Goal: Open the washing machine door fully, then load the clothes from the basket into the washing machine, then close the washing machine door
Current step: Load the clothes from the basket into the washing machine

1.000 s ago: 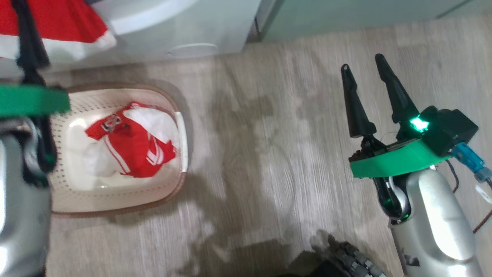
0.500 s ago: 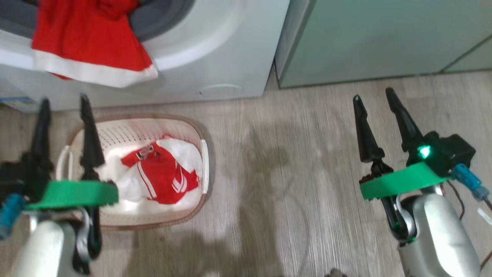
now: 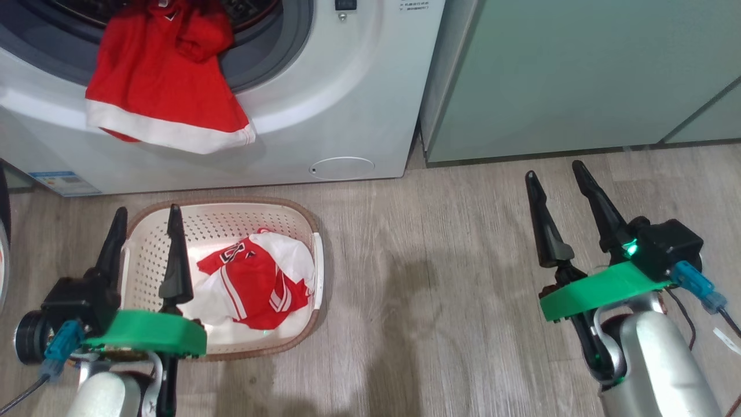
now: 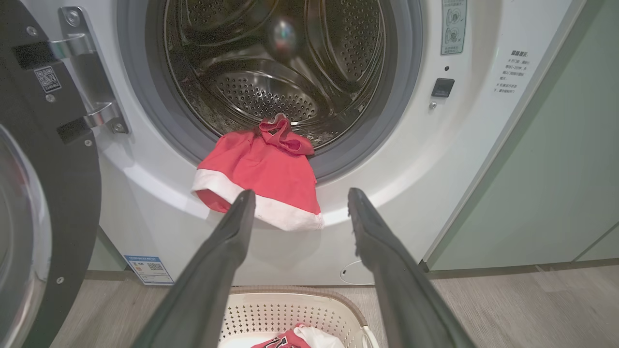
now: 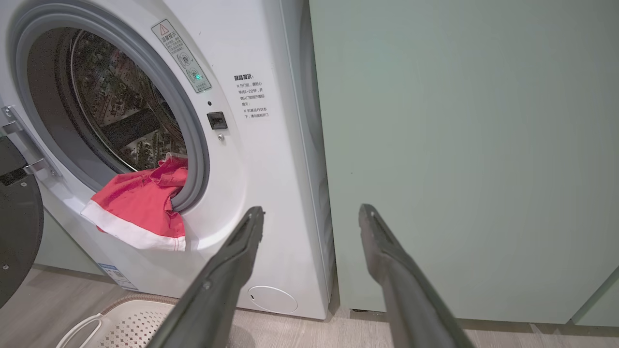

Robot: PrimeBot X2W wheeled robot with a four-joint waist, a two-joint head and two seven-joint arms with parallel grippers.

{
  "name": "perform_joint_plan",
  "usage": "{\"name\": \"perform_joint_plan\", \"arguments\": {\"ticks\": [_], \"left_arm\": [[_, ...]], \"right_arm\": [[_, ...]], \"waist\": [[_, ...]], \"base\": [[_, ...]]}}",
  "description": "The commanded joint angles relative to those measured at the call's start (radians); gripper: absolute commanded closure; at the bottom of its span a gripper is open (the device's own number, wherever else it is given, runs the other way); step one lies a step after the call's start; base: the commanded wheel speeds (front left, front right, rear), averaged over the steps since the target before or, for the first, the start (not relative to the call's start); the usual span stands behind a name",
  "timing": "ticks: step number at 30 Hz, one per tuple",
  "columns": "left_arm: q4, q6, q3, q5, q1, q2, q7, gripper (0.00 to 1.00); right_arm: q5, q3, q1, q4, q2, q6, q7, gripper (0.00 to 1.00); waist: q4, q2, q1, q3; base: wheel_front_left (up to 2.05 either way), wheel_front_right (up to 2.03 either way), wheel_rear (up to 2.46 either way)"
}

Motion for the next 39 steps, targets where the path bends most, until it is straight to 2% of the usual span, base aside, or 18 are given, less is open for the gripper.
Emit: {"name": "perform_joint_plan", "arguments": {"ticks": [1,19,26,30,39], "left_arm": [[-0.028,0.002,0.034,0.006,-0.018,0.011,0.000,0.00],[-0.007,0.008,0.027,0.002,-0.057,0.020,0.010,0.00],[0.023,-0.005,0.022,-0.007,-0.128,0.028,0.042,0.00],[0.109,-0.035,0.015,-0.027,-0.237,0.044,0.102,0.00],[0.444,-0.102,0.056,-0.117,-0.504,0.085,0.232,0.00]], "right_arm": [[-0.006,0.024,0.008,-0.039,0.001,0.000,0.005,0.00],[-0.013,0.027,-0.006,-0.048,0.001,0.000,0.010,0.00],[-0.007,0.029,-0.019,-0.057,0.001,0.000,0.006,0.00],[-0.001,0.042,-0.042,-0.069,0.001,0.000,0.000,0.00],[0.027,0.075,-0.113,-0.052,0.001,0.000,-0.032,0.00]], "waist": [[0.000,-0.0001,0.0001,0.003],[-0.004,-0.0001,0.0001,0.031],[-0.006,-0.0001,0.0001,0.071],[-0.018,-0.0001,0.0001,0.123],[-0.079,-0.0001,0.0001,0.241]], "base": [[0.00,0.00,0.00],[0.00,0.00,0.00],[0.00,0.00,0.00],[0.00,0.00,0.00],[0.00,0.00,0.00]]}}
